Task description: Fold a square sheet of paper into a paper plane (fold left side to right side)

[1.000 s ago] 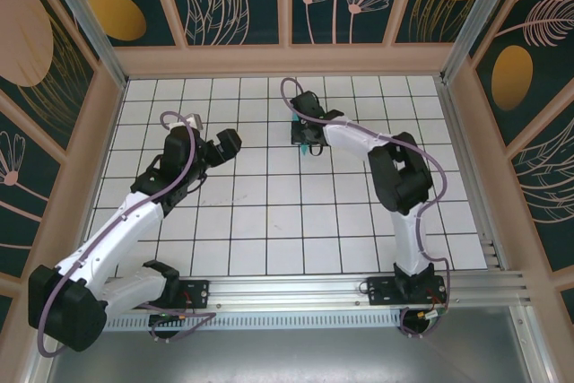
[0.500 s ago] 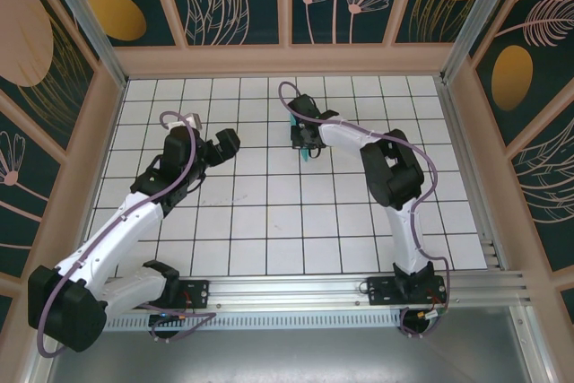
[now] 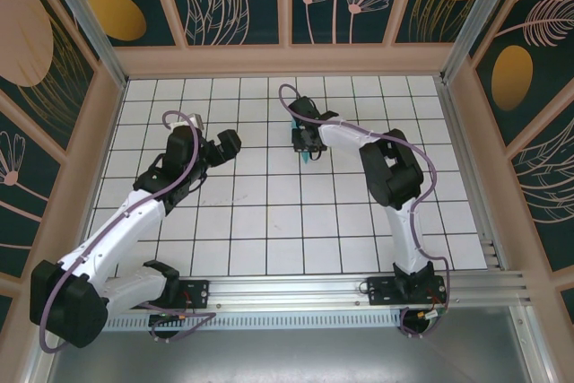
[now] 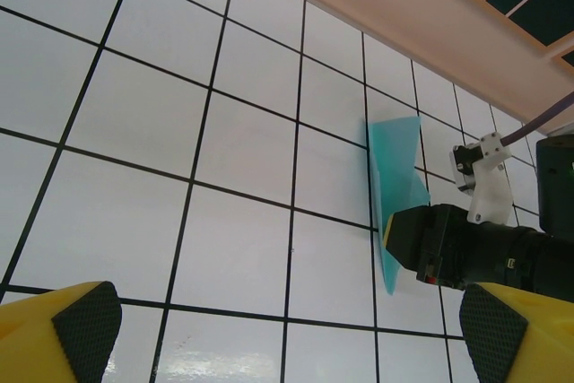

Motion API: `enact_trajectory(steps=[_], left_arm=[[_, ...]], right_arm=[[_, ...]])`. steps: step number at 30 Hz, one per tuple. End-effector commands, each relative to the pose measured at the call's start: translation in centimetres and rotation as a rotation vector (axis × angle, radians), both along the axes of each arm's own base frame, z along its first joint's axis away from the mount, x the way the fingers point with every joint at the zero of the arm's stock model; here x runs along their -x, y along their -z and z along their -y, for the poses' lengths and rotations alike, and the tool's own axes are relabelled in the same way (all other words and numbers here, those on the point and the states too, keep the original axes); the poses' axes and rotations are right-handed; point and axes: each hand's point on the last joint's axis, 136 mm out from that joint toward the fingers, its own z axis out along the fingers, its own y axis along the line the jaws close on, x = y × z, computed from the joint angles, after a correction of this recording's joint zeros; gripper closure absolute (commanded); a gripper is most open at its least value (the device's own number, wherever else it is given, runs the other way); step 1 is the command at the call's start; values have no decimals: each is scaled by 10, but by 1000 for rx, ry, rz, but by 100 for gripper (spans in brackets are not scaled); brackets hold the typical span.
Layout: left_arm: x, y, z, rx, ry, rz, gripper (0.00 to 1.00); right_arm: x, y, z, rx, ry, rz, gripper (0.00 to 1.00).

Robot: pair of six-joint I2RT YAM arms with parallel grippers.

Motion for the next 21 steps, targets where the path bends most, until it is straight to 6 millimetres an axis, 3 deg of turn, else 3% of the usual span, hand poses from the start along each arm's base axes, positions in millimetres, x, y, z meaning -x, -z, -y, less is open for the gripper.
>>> enact_trajectory(steps=[1,6,13,21], left_arm=[[-4,-8,1,-8,11,20,1],[-5,-8,3,-8,14,16,2],[-7,-8,3,-11,14,19,2],[-8,-8,2,-14,9,25,1]], right_arm=[[8,21,10,36,17,-69,79],[10,21,12,47,13,-74,78],[6,-11,9,48,1,-13,76],[18,-40,4,73,-34,4,59]])
